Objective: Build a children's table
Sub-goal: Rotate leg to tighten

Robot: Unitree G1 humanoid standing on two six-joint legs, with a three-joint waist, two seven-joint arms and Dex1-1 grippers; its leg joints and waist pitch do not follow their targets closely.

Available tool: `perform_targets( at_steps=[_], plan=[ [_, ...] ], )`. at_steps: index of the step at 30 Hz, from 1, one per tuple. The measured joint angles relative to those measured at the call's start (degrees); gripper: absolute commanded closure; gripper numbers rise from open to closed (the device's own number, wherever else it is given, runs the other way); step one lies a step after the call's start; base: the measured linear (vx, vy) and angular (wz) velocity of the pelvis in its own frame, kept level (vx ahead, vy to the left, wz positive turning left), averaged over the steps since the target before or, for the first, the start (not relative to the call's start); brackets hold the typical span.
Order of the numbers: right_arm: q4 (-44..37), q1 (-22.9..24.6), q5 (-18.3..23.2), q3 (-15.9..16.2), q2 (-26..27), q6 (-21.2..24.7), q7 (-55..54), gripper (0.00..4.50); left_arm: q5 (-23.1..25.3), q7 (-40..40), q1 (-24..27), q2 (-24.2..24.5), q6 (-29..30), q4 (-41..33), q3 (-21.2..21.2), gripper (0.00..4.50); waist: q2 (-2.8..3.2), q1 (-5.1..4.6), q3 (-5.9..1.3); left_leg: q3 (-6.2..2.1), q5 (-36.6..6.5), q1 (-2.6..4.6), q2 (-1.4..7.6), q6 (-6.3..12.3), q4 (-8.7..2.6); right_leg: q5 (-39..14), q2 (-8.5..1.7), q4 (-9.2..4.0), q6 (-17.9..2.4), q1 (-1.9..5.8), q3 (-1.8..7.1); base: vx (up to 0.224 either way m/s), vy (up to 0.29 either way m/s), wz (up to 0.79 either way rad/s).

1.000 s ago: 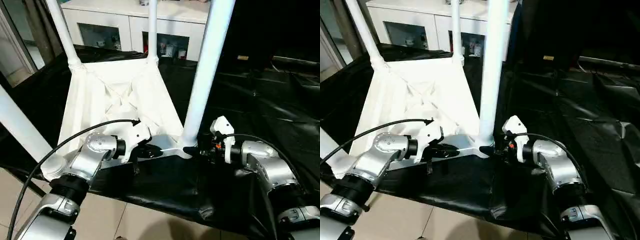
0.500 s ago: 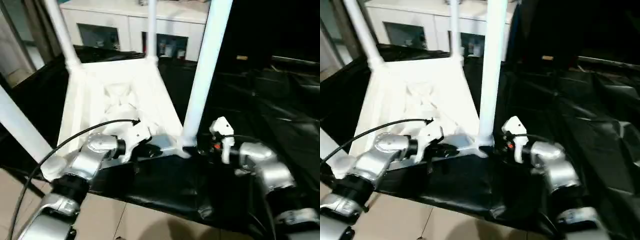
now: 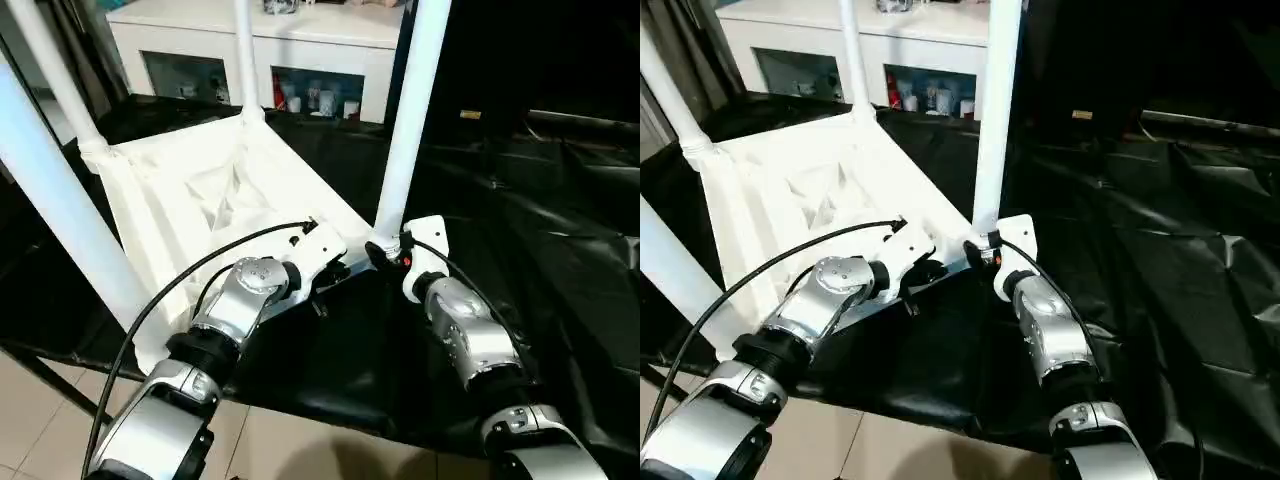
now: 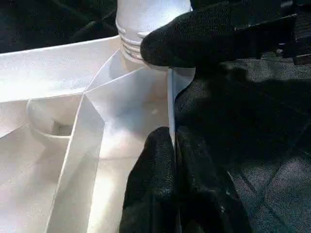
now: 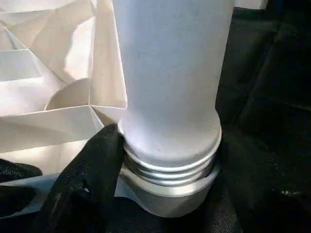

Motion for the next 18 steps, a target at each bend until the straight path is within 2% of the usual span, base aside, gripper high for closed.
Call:
perform_targets(
  at_steps=[2,5,6,9,12,15,18],
  plan=[
    [0.1,0.0,0.5,-0.1,-0.5,-0.3,1.3,1.08,0.0,-0.7,0.0,0.5,-0.6,-0.1,0.0,4.50,0.00,-0.01,0.01,0.01,0.0,-0.03,0.00,0.00,-0.02,0.0,0.00,0.00,0.0,-0.04,-0.01,0.000,0.000,0.00],
    [0.0,0.2,2.2,0.0,-2.4,-0.6,6.8,1.02,-0.3,-2.7,0.3,1.5,-1.3,-0.6,0.1,4.50,-0.01,0.06,0.01,0.01,0.0,-0.06,0.00,0.00,-0.05,0.0,0.00,0.00,0.0,-0.07,-0.01,0.000,0.000,0.00],
    [-0.4,0.6,2.5,0.4,-3.9,-0.6,9.9,0.73,-0.7,-3.9,0.6,2.2,-1.6,-1.0,0.1,4.50,-0.01,0.11,0.01,0.01,0.0,-0.10,0.00,0.01,-0.05,0.0,0.00,0.00,0.0,-0.11,-0.01,0.000,0.000,0.00],
    [-1.8,1.1,3.0,1.9,-8.0,0.0,18.9,0.62,-1.8,-8.0,1.8,4.2,-2.3,-2.5,0.2,4.50,0.00,0.21,0.01,0.03,0.0,-0.11,0.01,0.01,-0.05,0.0,0.00,0.00,0.0,-0.11,-0.01,0.000,0.000,0.00],
    [-5.1,2.0,3.1,4.7,-13.5,1.9,29.2,0.30,-3.6,-14.2,3.5,6.8,-2.9,-4.8,0.2,4.50,0.01,0.46,0.02,0.04,0.0,-0.10,0.01,0.01,-0.04,0.0,0.00,-0.01,0.0,-0.10,0.00,0.000,0.000,0.00],
    [-6.1,2.3,3.7,6.2,-17.0,3.4,36.1,0.30,-4.8,-18.6,4.8,8.7,-3.6,-6.4,0.2,4.50,0.00,1.00,0.03,0.07,0.0,-0.10,0.02,0.01,-0.02,0.0,0.00,0.00,0.0,-0.10,0.01,0.000,0.000,0.00],
    [-6.0,2.3,4.4,6.3,-17.2,3.6,38.1,0.30,-5.8,-21.2,5.8,9.7,-3.6,-7.9,0.2,4.50,0.01,1.51,0.03,0.09,0.0,-0.09,0.03,0.01,-0.02,0.0,0.00,0.01,0.0,-0.12,0.02,0.000,0.000,0.00]
  ],
)
